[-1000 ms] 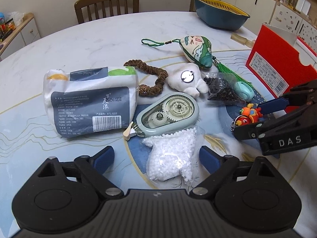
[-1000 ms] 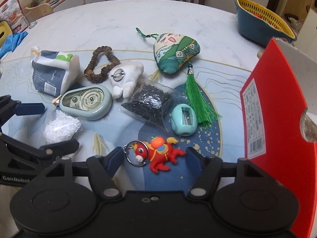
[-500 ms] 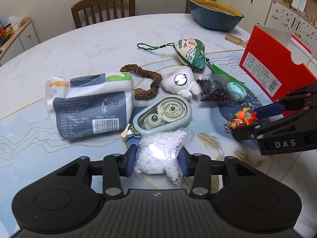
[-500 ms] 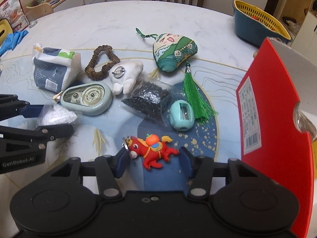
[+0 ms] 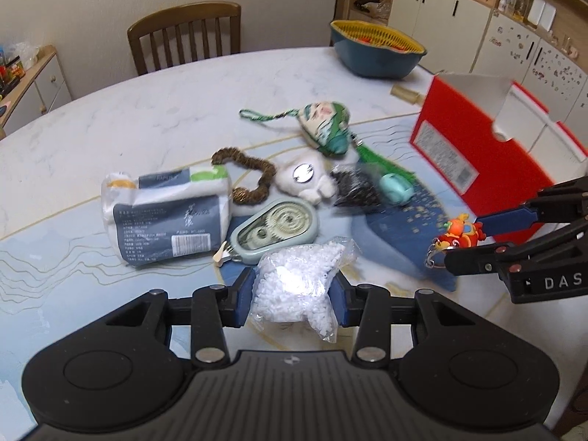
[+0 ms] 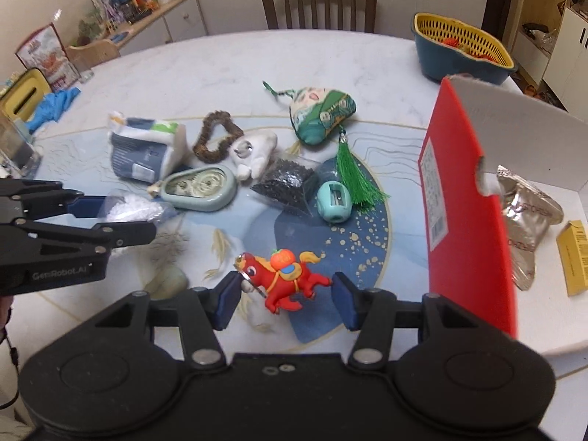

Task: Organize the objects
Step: 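Carry the bead bag with the left tool while the right tool carries the red horse into the box, then open both tools to release the bead bag and red horse into the box, then withdraw both tools from the box back toward the table items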

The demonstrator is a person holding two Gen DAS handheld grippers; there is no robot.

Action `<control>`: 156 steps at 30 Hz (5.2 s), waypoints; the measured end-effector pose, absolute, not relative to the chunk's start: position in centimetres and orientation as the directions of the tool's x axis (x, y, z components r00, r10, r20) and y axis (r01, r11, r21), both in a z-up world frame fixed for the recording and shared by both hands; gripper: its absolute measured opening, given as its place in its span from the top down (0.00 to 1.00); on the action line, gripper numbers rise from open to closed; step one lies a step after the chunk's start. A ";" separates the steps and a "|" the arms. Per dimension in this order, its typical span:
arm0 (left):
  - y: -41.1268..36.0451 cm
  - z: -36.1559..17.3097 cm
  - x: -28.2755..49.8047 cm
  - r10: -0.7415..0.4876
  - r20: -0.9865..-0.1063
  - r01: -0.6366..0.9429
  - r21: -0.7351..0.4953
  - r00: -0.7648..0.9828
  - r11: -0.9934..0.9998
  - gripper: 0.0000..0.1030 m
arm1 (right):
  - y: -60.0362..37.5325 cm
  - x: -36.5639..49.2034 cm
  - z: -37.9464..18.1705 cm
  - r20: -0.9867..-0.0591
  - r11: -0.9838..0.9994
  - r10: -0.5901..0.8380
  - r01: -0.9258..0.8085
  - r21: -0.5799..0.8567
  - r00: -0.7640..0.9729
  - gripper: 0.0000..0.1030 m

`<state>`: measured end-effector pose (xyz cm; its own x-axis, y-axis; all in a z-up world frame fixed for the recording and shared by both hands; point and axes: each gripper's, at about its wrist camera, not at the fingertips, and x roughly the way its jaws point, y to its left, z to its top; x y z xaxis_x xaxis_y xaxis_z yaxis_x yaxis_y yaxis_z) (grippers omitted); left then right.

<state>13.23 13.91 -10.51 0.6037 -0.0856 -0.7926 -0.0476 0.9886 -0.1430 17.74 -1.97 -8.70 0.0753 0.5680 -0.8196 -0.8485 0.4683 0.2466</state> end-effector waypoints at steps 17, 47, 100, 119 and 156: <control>7.2 -3.3 14.3 -0.136 -0.750 0.056 -0.131 0.647 0.990 0.59 | -10.3 20.9 -1.8 -0.754 0.477 0.641 -0.843 0.247 0.142 0.49; -10.1 -2.9 25.5 -0.182 -0.797 0.191 -0.085 0.576 0.978 0.59 | -20.5 36.6 -5.5 -0.759 0.563 0.612 -0.796 0.221 0.222 0.49; -14.7 -12.1 33.6 -0.173 -0.949 0.226 -0.114 0.263 0.967 0.37 | -10.8 46.2 -14.5 -0.882 0.564 0.458 -0.803 0.194 0.109 0.46; -12.7 -6.0 29.5 -0.218 -0.855 0.180 -0.150 0.470 0.972 0.37 | -15.5 43.0 -9.3 -0.822 0.529 0.557 -0.815 0.236 0.123 0.32; 12.5 -3.7 13.6 -0.104 -0.736 -0.060 -0.193 0.669 0.979 0.10 | -10.7 24.5 -1.3 -0.741 0.468 0.659 -0.842 0.270 0.129 0.10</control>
<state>13.62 12.54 -3.74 0.6692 -0.1041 -0.7358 -0.0596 0.9794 -0.1927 24.52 -10.68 -1.33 0.1293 0.6593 -0.7407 -0.8416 0.4680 0.2697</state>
